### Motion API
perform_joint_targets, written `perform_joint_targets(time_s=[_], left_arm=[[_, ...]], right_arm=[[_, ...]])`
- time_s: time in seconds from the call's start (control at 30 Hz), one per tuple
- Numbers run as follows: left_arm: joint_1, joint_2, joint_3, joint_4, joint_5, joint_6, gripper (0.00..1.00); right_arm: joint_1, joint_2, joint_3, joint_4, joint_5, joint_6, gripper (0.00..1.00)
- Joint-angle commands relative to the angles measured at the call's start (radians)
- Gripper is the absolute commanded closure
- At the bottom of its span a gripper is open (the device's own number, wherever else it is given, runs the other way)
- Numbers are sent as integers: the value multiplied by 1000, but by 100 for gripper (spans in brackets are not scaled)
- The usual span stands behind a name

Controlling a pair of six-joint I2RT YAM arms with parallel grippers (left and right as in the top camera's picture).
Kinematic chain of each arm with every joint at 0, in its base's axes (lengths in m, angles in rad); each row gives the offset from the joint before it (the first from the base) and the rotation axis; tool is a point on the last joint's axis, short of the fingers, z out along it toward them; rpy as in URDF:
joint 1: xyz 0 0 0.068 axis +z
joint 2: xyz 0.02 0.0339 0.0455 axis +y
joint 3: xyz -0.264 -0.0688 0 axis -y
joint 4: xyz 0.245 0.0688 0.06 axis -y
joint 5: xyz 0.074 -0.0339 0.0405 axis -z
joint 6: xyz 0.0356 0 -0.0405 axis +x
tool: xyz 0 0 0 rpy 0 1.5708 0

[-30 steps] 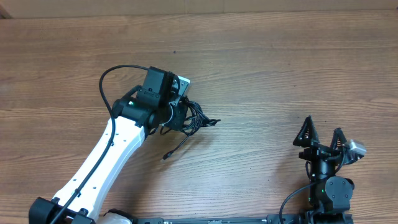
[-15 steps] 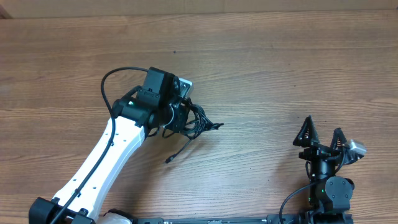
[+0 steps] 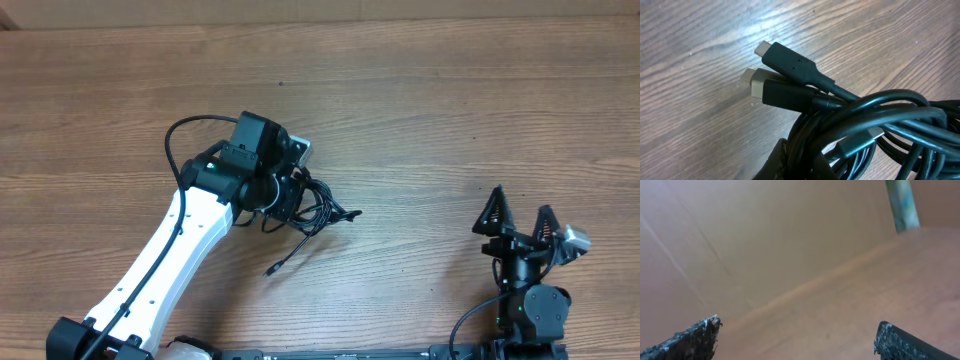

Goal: Untangle cables
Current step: 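Move the right gripper toward the bundle and grasp a cable loop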

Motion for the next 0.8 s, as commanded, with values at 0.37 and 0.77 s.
perform_joint_targets(time_s=[0.37, 0.77], left_arm=[[-6, -28, 32, 115, 29, 12, 96], [-6, -28, 32, 95, 30, -19, 96]], right_arm=[[-6, 66, 297, -203, -302, -7, 0], [-6, 443, 734, -607, -494, -13, 0]])
